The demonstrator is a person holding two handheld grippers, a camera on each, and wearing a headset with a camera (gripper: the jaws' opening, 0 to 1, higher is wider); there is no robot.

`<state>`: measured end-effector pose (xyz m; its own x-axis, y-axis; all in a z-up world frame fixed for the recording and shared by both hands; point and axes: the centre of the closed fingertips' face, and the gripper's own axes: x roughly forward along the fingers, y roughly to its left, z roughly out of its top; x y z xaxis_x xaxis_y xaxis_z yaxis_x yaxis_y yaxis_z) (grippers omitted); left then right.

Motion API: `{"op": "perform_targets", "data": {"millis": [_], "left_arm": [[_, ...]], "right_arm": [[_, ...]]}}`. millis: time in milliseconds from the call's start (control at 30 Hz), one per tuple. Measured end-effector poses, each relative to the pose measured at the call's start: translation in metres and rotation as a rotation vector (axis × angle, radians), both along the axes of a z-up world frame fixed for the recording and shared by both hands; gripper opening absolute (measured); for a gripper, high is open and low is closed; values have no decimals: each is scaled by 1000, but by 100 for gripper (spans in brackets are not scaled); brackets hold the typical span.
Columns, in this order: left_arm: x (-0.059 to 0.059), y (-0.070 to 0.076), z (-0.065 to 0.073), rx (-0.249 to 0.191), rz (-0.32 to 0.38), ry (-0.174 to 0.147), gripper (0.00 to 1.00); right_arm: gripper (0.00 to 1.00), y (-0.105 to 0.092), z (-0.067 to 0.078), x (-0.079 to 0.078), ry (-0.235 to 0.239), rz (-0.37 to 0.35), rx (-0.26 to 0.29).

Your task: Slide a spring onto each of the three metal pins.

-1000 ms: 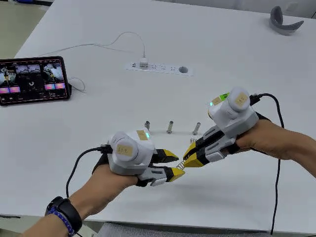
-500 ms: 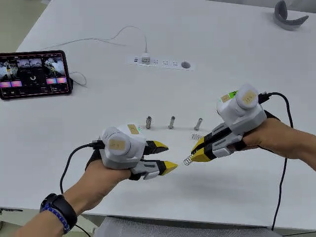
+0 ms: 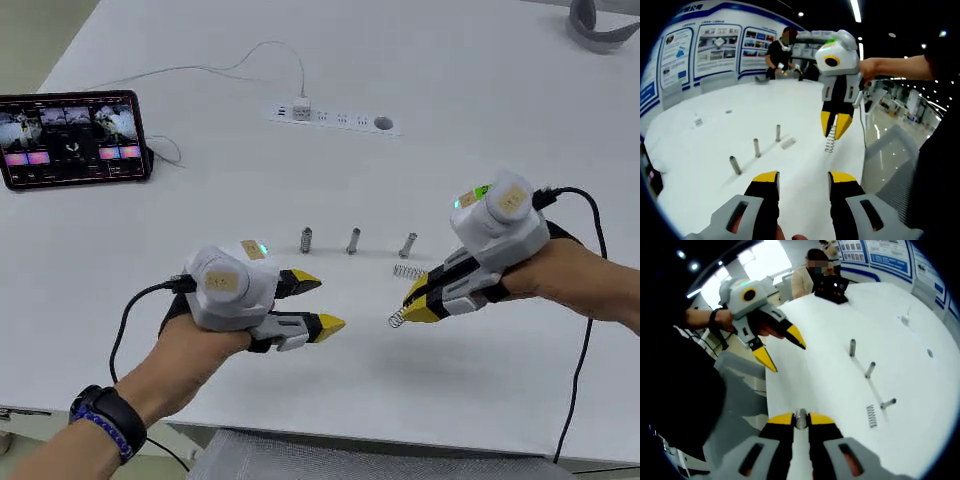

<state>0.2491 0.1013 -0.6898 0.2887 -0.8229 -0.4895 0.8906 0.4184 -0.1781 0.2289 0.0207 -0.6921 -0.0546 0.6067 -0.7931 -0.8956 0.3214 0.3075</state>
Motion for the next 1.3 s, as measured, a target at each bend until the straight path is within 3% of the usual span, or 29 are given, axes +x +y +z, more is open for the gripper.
{"op": "perform_targets", "data": {"millis": [333, 800, 1300], "left_arm": [[12, 17, -3, 8, 65, 7, 46], [20, 41, -10, 21, 154, 19, 54], [26, 68, -12, 37, 246, 33, 64]], "right_arm": [[12, -5, -12, 13, -9, -7, -51], [12, -6, -16, 33, -32, 5, -96], [12, -10, -14, 70, -87, -4, -115]]}}
